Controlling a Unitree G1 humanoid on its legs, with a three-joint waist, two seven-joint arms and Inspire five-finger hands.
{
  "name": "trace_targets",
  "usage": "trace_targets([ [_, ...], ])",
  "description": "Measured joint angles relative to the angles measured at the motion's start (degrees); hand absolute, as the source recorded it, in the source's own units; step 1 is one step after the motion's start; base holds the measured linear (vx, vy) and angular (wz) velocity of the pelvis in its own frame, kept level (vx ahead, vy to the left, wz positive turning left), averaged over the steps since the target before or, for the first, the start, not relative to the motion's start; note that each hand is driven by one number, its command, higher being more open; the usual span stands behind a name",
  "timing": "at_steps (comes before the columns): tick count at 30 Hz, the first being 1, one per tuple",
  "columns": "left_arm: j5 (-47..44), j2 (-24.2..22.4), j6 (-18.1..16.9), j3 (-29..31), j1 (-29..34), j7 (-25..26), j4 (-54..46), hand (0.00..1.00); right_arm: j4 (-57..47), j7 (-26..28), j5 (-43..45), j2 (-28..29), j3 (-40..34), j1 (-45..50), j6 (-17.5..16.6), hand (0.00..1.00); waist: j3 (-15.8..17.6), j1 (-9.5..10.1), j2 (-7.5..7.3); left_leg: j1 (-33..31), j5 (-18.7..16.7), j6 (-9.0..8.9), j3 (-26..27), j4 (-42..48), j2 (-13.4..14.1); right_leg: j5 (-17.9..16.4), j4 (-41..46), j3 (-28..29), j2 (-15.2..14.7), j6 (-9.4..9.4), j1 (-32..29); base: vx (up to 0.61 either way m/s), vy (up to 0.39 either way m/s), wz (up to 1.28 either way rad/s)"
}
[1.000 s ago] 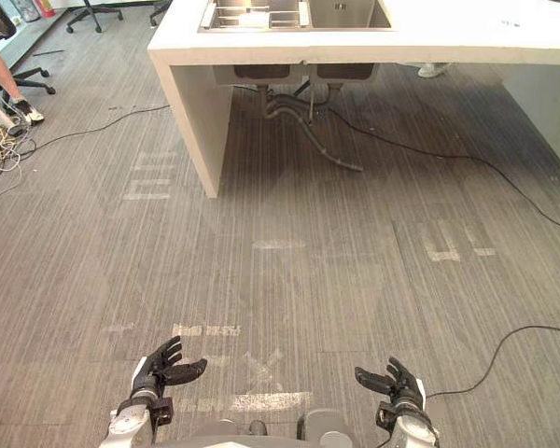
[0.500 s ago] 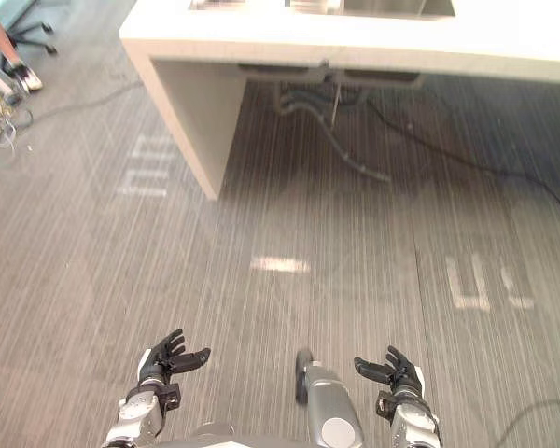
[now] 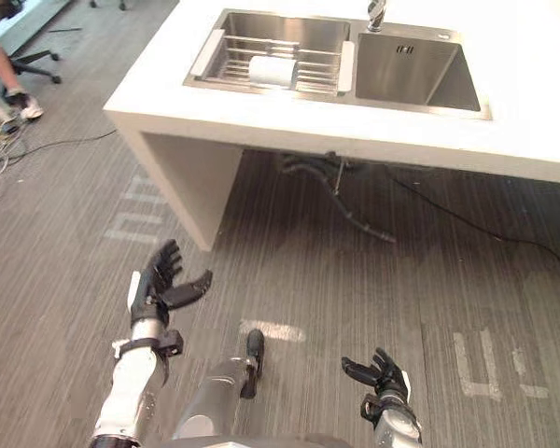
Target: Walk over to the sink, pick up the cup, carry it to the dishwasher, place the cup inside the dishwasher, then close the dishwasher door
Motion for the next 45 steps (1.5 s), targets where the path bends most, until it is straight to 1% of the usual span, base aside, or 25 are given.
trace_targets([
  [1, 1.9, 0.4, -0.1, -0.1, -0.2, 0.2, -5.0, 0.90, 0.0, 0.2, -0.8, 0.2, 0.0, 0.6, 0.0, 0.90, 0.0, -0.37, -0.05, 1.9, -3.8, 0.90, 0.2, 2.4, -0.4, 2.8, 13.1, 0.1, -0.6, 7.71, -4.3, 0.69, 0.180, -0.11],
  [2, 2.7, 0.9, -0.1, -0.1, -0.7, 0.5, -7.2, 0.90, 0.0, 0.6, -1.1, 0.4, 0.1, 0.9, 0.1, 0.90, -0.1, -1.01, -0.10, 3.3, -5.2, 1.21, 0.0, 2.9, -0.7, 4.4, 20.3, 0.3, -1.5, 11.32, -7.0, 0.65, 0.149, 0.06],
  [3, 4.2, 1.8, -0.2, 0.0, -1.9, 1.1, -10.0, 0.90, -0.2, 1.0, -1.1, 0.7, 0.2, 1.3, 0.2, 0.90, -0.2, -1.62, -0.06, 6.9, -7.5, 1.61, -0.3, 2.9, -1.3, 5.1, 32.0, -0.1, -3.1, 12.00, -11.3, 0.61, 0.124, 0.07],
  [4, 5.8, 2.8, -0.1, 0.2, -2.6, 2.2, -12.8, 0.90, -1.1, 1.8, -1.3, 1.3, 1.2, 1.8, 0.7, 0.90, -0.2, -2.25, -0.01, 11.5, -9.4, 1.69, -0.5, 2.0, -1.3, 4.5, 38.8, -1.8, -5.3, 10.28, -14.6, 0.60, 0.112, 0.04],
  [7, 8.3, 4.2, -0.9, 0.2, -3.6, 3.3, -18.6, 0.90, -5.3, 3.3, -2.8, 3.0, 3.1, 4.2, 0.7, 0.90, -0.4, -3.08, 0.28, 19.7, -13.0, 0.53, -1.5, -0.7, 0.9, 2.7, 39.5, -5.7, -6.8, 5.67, -20.7, 0.52, 0.022, -0.02],
  [8, 8.9, 5.2, -2.3, 0.2, -3.9, 3.5, -20.5, 0.90, -6.6, 4.0, -2.8, 3.5, 3.8, 5.3, 0.4, 0.90, -1.1, -3.11, 0.71, 22.1, -14.5, -0.37, -1.8, -1.3, 2.1, 1.9, 35.9, -7.3, -6.8, 4.21, -24.1, 0.55, -0.108, 0.00],
  [9, 10.1, 6.4, -3.2, 0.3, -4.3, 3.9, -21.5, 0.90, -6.6, 4.5, -2.8, 3.5, 4.0, 5.6, 0.1, 0.90, -2.0, -3.32, 0.01, 24.7, -15.5, -1.15, -2.1, -2.5, 2.6, 1.5, 31.0, -8.6, -6.8, 3.56, -26.7, 0.47, -0.138, 0.10],
  [11, 10.8, 7.7, -3.4, 0.3, -5.6, 4.4, -21.5, 0.90, -6.6, 4.4, -2.8, 3.4, 3.9, 6.0, 0.0, 0.90, -2.4, -4.44, -0.04, 28.6, -16.7, -2.58, -3.8, -4.5, 3.1, 1.7, 21.2, -9.1, -6.5, 2.84, -28.8, 0.48, -0.204, 0.45],
  [12, 10.9, 9.2, -3.6, 0.2, -6.2, 4.3, -21.0, 0.90, -6.3, 4.4, -2.8, 3.2, 3.9, 6.8, -0.1, 0.90, -3.7, -5.13, -0.20, 29.3, -17.5, -3.94, -4.8, -5.5, 3.4, 4.7, 10.7, -8.7, -5.4, 2.34, -29.1, 0.47, -0.230, 0.65],
  [13, 11.2, 10.5, -3.7, 0.2, -6.6, 4.3, -20.8, 0.90, -6.1, 4.4, -2.8, 3.1, 4.0, 7.5, -0.1, 0.90, -4.3, -5.34, -0.91, 29.8, -18.2, -4.88, -5.3, -5.8, 3.1, 8.4, 6.1, -8.3, -5.5, 1.74, -28.9, 0.51, -0.265, 0.68],
  [14, 12.9, 11.9, -4.3, 0.0, -7.3, 4.2, -19.1, 0.90, -3.7, 4.7, -2.4, 2.4, 3.8, 7.5, -0.4, 0.90, -4.7, -5.92, -0.31, 31.8, -19.7, -6.75, -7.1, -5.8, 4.0, 12.5, 7.9, -9.1, -4.9, -0.53, -28.1, 0.54, -0.267, 0.40],
  [15, 13.1, 12.6, -3.7, -0.5, -7.6, 3.7, -18.0, 0.90, -2.4, 4.9, -2.4, 1.1, 3.5, 7.2, 0.2, 0.90, -5.8, -5.31, 1.55, 32.2, -19.5, -7.11, -7.0, -5.1, 6.3, 10.6, 7.8, -10.1, -3.6, -1.85, -27.1, 0.54, -0.277, 0.30],
  [16, 13.1, 13.2, -3.7, -1.3, -8.4, 3.4, -17.3, 0.90, -2.4, 4.9, -2.4, 0.6, 3.6, 7.2, 0.2, 0.90, -5.9, -5.20, 2.25, 32.0, -19.2, -7.64, -7.1, -4.0, 7.2, 9.9, 7.6, -10.8, -3.1, -2.34, -26.4, 0.60, -0.327, 0.27],
  [17, 13.1, 14.2, -3.5, -2.8, -10.6, 1.7, -16.3, 0.90, -2.4, 5.2, -2.3, -0.4, 3.9, 7.3, 0.2, 0.90, -5.7, -5.61, 3.26, 30.1, -18.4, -9.33, -7.8, 1.9, 8.5, 9.2, 6.1, -12.5, -2.2, -3.29, -23.7, 0.46, -0.282, 0.44],
  [18, 13.2, 15.9, -3.1, -4.6, -12.5, -0.4, -16.3, 0.90, -2.6, 5.6, -2.3, -0.8, 4.6, 7.4, 0.2, 0.90, -5.7, -5.79, 3.31, 26.6, -15.8, -11.30, -8.4, 11.0, 9.8, 8.8, 3.6, -13.1, -1.3, -4.08, -20.5, 0.52, -0.321, 0.38],
  [20, 14.1, 19.9, -3.2, -7.8, -15.2, -2.4, -16.3, 0.90, -4.2, 5.8, -2.3, -1.1, 4.9, 8.3, 0.1, 0.90, -5.7, -5.40, 3.29, 22.8, -16.0, -10.85, -7.7, 21.7, 12.0, 8.4, -0.2, -13.2, -0.2, -4.60, -15.1, 0.33, -0.195, 0.05],
  [22, 14.8, 24.3, -4.0, -10.3, -18.9, -4.3, -16.8, 0.90, -6.4, 6.2, -2.2, -1.6, 4.7, 9.0, -0.2, 0.90, -5.8, -5.11, 3.23, 18.9, -17.5, -10.39, -6.3, 25.3, 13.8, 8.3, -3.2, -12.8, 0.0, -4.89, -11.4, 0.30, -0.134, -0.11],
  [25, 17.1, 28.2, -5.6, -11.0, -22.5, -5.9, -17.1, 0.90, -6.5, 6.3, -2.2, -2.3, 4.6, 8.8, -0.5, 0.90, -5.9, -4.26, 3.06, 15.5, -18.2, -9.44, -6.6, 16.0, 13.7, 8.4, -5.9, -11.0, -0.2, -4.68, -9.6, 0.18, 0.003, -0.29],
  [27, 18.6, 30.6, -6.2, -11.9, -24.3, -6.4, -16.5, 0.90, -6.0, 6.3, -2.2, -2.2, 4.6, 9.2, -0.5, 0.90, -6.0, -4.29, 2.95, 15.1, -17.1, -9.22, -8.3, 5.9, 11.7, 8.3, -6.6, -10.3, -0.8, -3.96, -8.9, 0.13, 0.094, -0.16],
  [28, 18.9, 31.5, -6.2, -12.9, -25.2, -6.6, -15.9, 0.90, -5.7, 6.3, -2.2, -2.3, 4.6, 9.4, -0.5, 0.90, -6.0, -4.27, 3.03, 15.1, -14.1, -8.99, -9.2, 0.4, 10.4, 8.3, -6.6, -10.0, -1.1, -3.49, -8.7, 0.18, 0.142, -0.18],
  [29, 19.6, 32.3, -6.3, -14.6, -26.7, -7.3, -14.7, 0.90, -5.6, 6.3, -2.2, -2.5, 4.5, 9.8, -0.4, 0.90, -6.4, -4.26, 4.01, 15.2, -5.3, -8.34, -9.7, -5.0, 9.7, 7.7, -6.3, -9.5, -0.5, -2.16, -8.8, 0.21, 0.185, -0.27],
  [30, 19.7, 33.3, -6.3, -15.9, -27.1, -8.2, -13.5, 0.90, -4.6, 6.2, -2.2, -1.4, 4.5, 9.8, -0.2, 0.90, -6.5, -4.39, 2.97, 16.1, -5.6, -10.57, -9.3, -5.6, 9.3, 7.0, -5.4, -8.4, -1.2, -1.18, -8.9, 0.16, 0.156, -0.23],
  [33, 19.9, 34.4, -5.9, -20.1, -27.9, -10.0, -10.0, 0.90, -4.8, 6.6, -2.2, 1.4, 4.5, 11.2, -0.1, 0.90, -6.9, -4.29, 0.04, 16.8, -5.1, -9.50, -7.4, -8.2, 7.3, 6.5, -5.5, -7.1, -3.4, -0.09, -10.0, 0.10, 0.130, -0.14],
  [38, 20.8, 36.0, -5.0, -23.8, -27.9, -13.0, -6.9, 0.90, -4.7, 6.9, -2.2, 2.2, 4.5, 11.7, 0.0, 0.90, -7.0, -4.42, -0.27, 18.0, -4.2, -8.41, -6.3, -11.3, 5.9, 7.2, -7.4, -6.0, -4.5, 1.29, -9.9, 0.03, 0.070, -0.09],
  [45, 20.9, 36.0, -4.9, -24.2, -28.5, -13.8, 0.7, 0.90, -2.3, 7.3, -2.3, 1.4, 4.5, 11.5, 0.0, 0.90, -7.0, -4.74, -0.31, 19.1, -1.2, -8.90, -5.9, -16.9, 6.1, 8.5, -9.4, -5.7, -3.8, 0.80, -10.7, 0.00, -0.011, -0.03],
])
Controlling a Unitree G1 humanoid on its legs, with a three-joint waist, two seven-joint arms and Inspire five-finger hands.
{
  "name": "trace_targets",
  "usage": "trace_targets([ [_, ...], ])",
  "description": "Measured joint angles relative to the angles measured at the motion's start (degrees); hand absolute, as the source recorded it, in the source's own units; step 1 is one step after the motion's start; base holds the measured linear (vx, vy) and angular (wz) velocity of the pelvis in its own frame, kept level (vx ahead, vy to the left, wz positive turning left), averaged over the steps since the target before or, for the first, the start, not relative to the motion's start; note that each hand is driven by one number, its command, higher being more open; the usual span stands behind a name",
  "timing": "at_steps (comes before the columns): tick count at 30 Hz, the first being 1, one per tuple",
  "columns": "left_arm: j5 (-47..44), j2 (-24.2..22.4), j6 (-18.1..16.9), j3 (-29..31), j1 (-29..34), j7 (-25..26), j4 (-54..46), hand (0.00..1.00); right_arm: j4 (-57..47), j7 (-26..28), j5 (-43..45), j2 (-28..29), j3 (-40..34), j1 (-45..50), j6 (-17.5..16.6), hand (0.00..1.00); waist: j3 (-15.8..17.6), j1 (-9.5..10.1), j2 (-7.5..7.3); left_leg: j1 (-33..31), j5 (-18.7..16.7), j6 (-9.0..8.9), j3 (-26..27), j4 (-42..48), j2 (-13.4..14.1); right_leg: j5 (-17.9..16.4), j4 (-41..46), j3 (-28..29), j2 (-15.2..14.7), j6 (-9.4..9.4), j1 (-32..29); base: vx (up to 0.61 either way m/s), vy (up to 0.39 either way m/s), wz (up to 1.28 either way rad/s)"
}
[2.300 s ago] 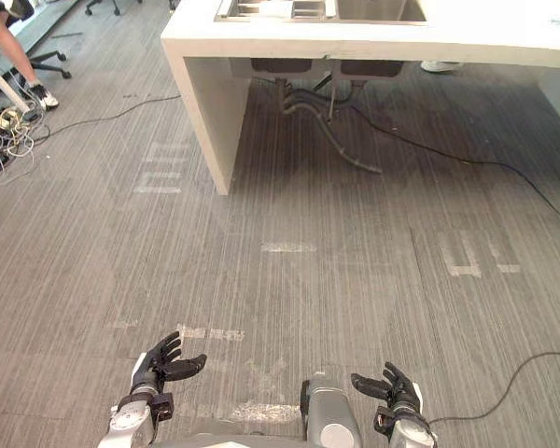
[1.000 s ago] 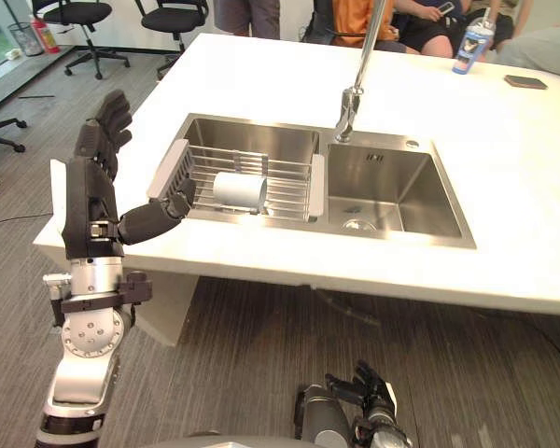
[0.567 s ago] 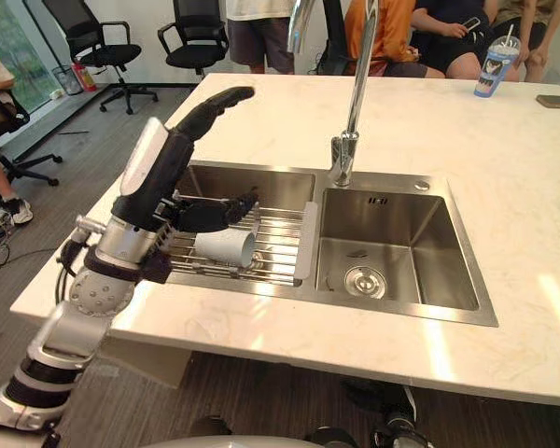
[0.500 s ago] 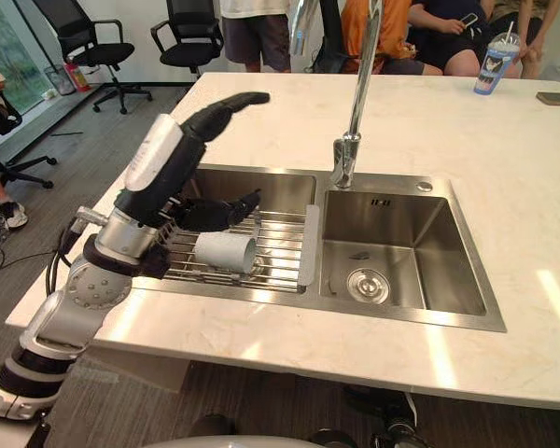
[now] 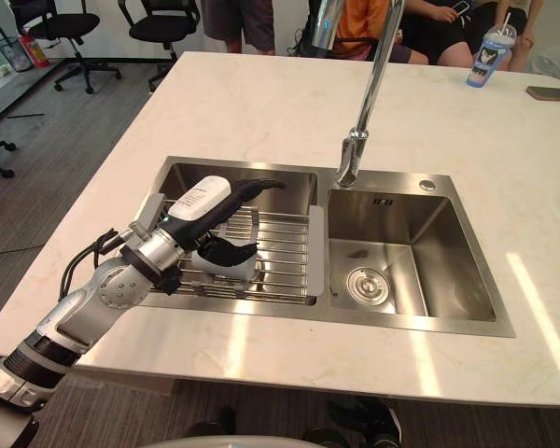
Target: Walk over to the sink, pick up the cup, carry it to the dishwasher, place the cup inside the dishwasher, then close the dishwasher door
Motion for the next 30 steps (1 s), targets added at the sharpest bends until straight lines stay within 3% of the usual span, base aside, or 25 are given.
trace_targets([
  [11, 1.0, 2.7, 0.5, 0.0, 0.2, -0.9, 2.8, 0.90, 2.6, 0.1, -0.9, -0.7, 0.2, -0.5, 0.1, 0.90, 0.0, 0.14, -0.02, 0.2, 1.6, 0.63, 0.7, -2.5, -0.2, 2.0, -2.4, 0.8, 0.2, 0.19, -0.2, -0.02, 0.003, -0.03],
  [21, -0.2, 4.0, 0.3, 7.4, 7.9, -0.8, 2.4, 0.90, 5.2, 0.1, -1.2, -1.3, 0.6, -1.2, 0.0, 0.90, 0.2, -0.02, -0.01, 2.0, 4.0, 0.62, -0.7, -6.3, -0.4, 2.8, -4.5, -0.7, 0.2, 0.40, 1.0, -0.04, -0.004, 0.07],
  [30, -1.6, 4.0, 0.3, 11.5, 11.0, -0.5, 2.5, 0.90, 7.3, 0.1, -3.2, -2.7, 2.4, -3.0, 0.0, 0.90, 0.8, -0.22, 0.15, 4.2, 4.3, 0.61, -1.9, -8.2, -1.1, 3.1, -7.6, -2.3, -0.2, 0.52, 4.6, 0.04, -0.007, 0.09],
])
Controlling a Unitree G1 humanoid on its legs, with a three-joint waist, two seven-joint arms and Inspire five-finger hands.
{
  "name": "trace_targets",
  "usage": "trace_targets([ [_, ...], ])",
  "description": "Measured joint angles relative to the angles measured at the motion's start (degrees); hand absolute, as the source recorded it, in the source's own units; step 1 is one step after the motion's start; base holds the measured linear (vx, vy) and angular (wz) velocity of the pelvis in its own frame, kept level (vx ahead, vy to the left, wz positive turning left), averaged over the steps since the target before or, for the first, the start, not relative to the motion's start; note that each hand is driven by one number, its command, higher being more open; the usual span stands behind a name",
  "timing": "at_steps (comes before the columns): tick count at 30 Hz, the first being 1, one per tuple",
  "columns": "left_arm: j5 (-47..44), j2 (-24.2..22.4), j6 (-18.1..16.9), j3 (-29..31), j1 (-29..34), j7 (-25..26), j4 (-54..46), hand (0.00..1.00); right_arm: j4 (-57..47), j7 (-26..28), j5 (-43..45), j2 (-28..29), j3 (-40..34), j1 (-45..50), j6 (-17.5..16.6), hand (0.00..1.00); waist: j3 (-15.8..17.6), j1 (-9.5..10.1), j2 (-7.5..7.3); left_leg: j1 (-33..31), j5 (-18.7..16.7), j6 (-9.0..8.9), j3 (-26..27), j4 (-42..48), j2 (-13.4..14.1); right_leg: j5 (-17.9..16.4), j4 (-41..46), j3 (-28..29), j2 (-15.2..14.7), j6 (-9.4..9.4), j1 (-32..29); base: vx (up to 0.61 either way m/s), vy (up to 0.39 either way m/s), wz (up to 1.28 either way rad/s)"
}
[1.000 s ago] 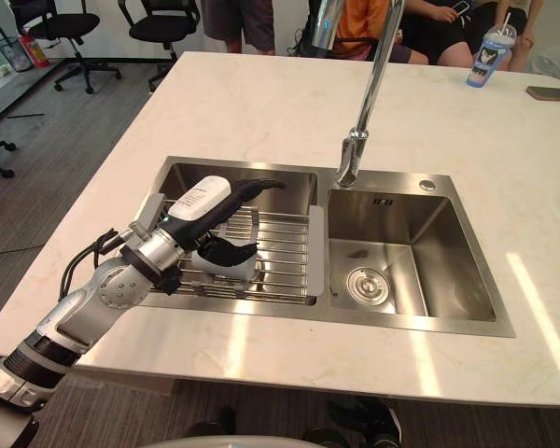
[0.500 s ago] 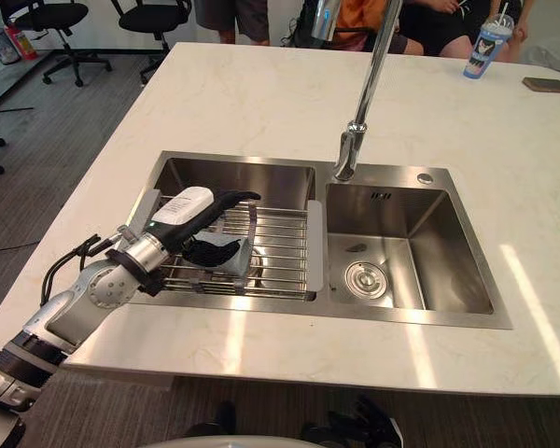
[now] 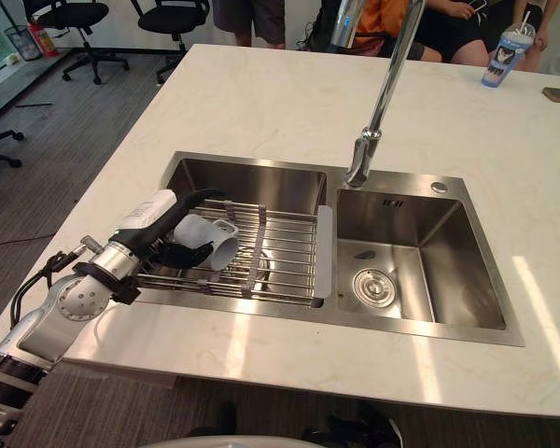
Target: Walk over to the sink, pick up the cup, carry it to the dishwasher, place the cup inside the dishwasher, then close the dishwasher door
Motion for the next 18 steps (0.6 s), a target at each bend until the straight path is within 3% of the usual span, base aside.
trace_targets([
  [18, 4.1, 0.2, 0.1, 1.5, 1.0, 1.1, 1.9, 0.90, 0.2, 0.0, -0.1, -0.4, 0.1, -0.8, 0.0, 0.90, 1.8, -0.41, 1.04, 1.2, 0.1, 0.28, 0.1, -1.1, -0.4, 0.7, -1.8, 0.0, -0.3, 0.26, 1.3, 0.00, 0.001, 0.00],
])
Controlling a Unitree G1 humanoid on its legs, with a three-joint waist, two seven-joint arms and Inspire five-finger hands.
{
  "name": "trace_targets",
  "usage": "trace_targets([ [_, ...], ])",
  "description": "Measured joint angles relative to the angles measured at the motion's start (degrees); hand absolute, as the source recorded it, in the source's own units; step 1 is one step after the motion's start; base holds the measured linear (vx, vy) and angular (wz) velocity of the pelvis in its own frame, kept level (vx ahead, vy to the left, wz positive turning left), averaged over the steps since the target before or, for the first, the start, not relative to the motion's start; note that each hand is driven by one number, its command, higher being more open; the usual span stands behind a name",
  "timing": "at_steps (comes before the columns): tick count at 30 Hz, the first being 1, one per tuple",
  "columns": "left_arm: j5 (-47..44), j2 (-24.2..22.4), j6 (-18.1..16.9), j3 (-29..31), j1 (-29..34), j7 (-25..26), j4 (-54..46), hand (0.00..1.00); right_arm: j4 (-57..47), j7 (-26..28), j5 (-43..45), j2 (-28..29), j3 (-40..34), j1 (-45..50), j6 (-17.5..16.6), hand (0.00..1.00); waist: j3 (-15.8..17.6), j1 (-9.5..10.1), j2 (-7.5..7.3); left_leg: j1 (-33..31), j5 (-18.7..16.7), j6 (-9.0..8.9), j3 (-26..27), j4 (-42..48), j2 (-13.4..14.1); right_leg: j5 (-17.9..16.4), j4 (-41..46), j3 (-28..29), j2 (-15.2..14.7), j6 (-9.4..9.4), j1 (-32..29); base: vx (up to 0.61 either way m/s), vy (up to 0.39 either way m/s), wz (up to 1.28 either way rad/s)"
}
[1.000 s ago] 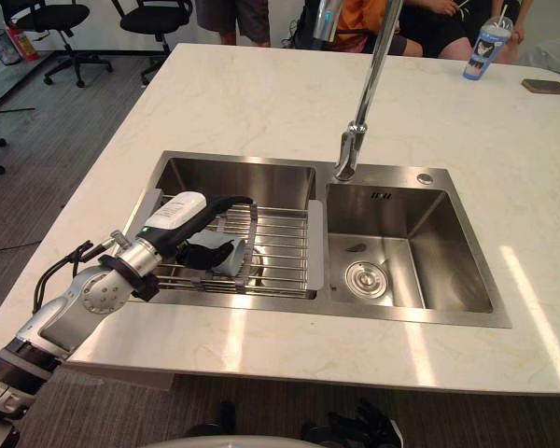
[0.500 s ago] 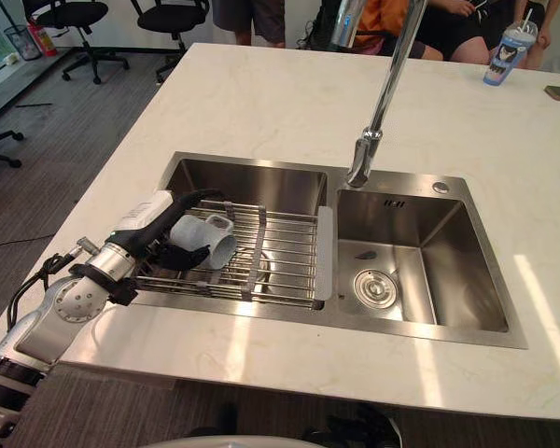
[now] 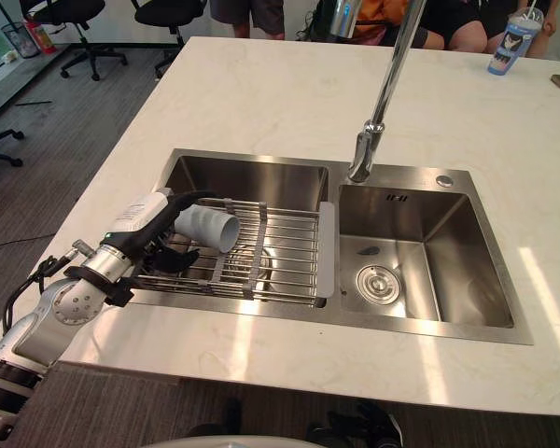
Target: Walk over to the sink, pick up the cup, carry it to the dishwasher, place the cup inside the dishwasher, then close the dishwasher door
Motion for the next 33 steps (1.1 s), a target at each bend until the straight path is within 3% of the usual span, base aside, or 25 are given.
trace_targets([
  [6, 2.8, 2.0, 0.3, -1.1, -1.1, 0.0, 4.3, 0.90, -0.1, 0.0, 0.0, 0.0, 0.1, -0.1, 0.0, 0.90, 0.0, -0.57, 0.07, 0.1, 0.0, 0.01, 0.3, -0.6, -0.1, 0.0, -0.6, 0.3, 0.0, 0.03, 0.0, 0.01, -0.001, -0.01],
  [18, 11.3, 4.1, 2.3, -10.3, -14.2, 1.8, 11.9, 0.90, -1.7, 0.1, 0.2, -0.9, 0.4, -0.5, 0.0, 0.90, 0.9, -0.66, 1.31, -2.0, 0.1, 0.17, 1.7, -1.0, -0.1, 0.6, -0.6, 1.6, -0.2, 0.27, -3.0, -0.01, 0.002, -0.05],
  [22, 12.3, 4.1, 3.0, -10.4, -15.5, 2.9, 12.2, 0.90, -2.3, 0.1, 0.2, -0.9, 0.4, -0.9, -0.1, 0.90, 1.0, -0.69, 1.42, -2.8, 0.1, 0.21, 2.7, -1.0, -0.2, 1.0, -0.7, 2.4, -0.3, 0.42, -4.3, 0.00, 0.009, -0.12],
  [23, 12.4, 4.1, 3.2, -10.5, -15.6, 3.3, 12.3, 0.30, -2.3, 0.0, 0.2, -0.8, 0.4, -0.9, -0.1, 0.90, 1.2, -0.81, 1.42, -2.8, 0.1, 0.22, 2.7, -1.0, -0.2, 1.0, -0.7, 2.5, -0.4, 0.44, -4.3, 0.01, 0.014, -0.04],
  [33, 14.5, -1.4, 2.6, -10.8, -18.4, 5.0, 12.2, 0.30, -2.1, -0.7, 0.2, -0.8, 0.3, -2.9, -0.1, 0.90, 2.4, -3.02, 1.51, -2.7, 0.3, 0.79, 3.4, -1.0, -0.7, 2.2, -1.8, 2.9, -0.9, 1.03, -3.9, -0.02, 0.009, -0.03],
])
